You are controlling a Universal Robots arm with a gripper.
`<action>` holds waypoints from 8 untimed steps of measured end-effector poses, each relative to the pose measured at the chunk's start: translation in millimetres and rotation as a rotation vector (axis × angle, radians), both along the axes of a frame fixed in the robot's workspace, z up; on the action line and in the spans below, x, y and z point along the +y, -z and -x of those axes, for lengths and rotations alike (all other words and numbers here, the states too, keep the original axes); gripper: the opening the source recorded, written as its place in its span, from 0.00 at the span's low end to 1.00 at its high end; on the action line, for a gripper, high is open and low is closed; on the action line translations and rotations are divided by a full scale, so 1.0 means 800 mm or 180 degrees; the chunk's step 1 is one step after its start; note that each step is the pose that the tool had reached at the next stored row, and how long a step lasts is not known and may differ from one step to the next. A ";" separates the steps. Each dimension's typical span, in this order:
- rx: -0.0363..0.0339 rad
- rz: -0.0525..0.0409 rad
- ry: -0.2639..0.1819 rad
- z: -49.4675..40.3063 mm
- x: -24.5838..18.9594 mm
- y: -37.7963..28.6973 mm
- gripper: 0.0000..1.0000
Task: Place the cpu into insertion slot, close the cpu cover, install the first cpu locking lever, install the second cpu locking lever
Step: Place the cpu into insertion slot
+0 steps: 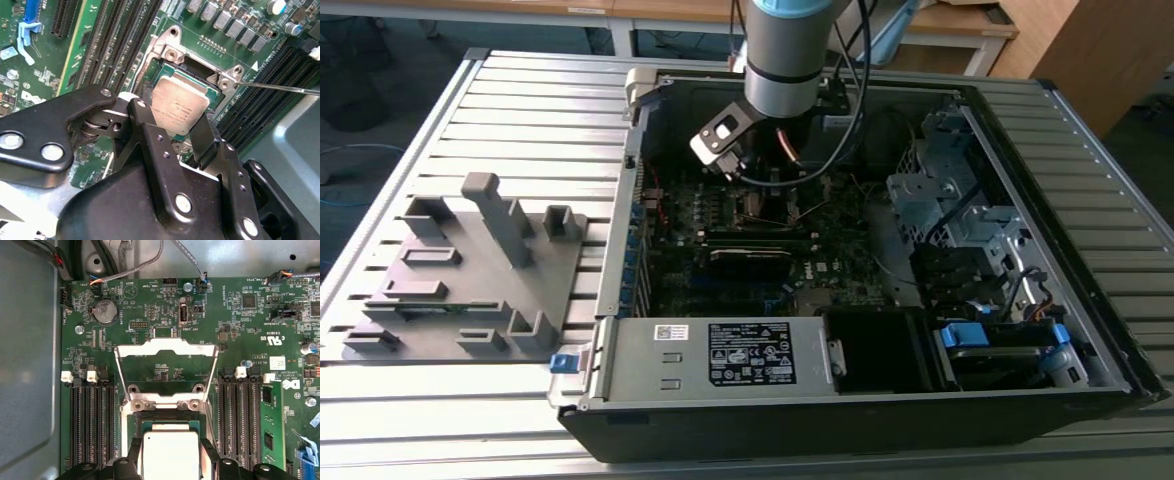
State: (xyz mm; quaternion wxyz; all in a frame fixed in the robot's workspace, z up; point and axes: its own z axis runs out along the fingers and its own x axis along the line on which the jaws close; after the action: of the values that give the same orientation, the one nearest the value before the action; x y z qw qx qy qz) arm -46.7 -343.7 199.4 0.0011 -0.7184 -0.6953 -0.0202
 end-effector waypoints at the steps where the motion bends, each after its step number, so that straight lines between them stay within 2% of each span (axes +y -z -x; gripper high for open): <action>1: 0.0000 0.0000 0.0000 0.000 0.0006 0.0003 0.54; 8: 0.0000 0.0000 0.0000 0.000 0.0042 0.0051 0.54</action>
State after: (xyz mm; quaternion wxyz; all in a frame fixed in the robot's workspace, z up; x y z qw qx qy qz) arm -46.7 -340.3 195.3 0.0011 -0.7184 -0.6953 -0.0203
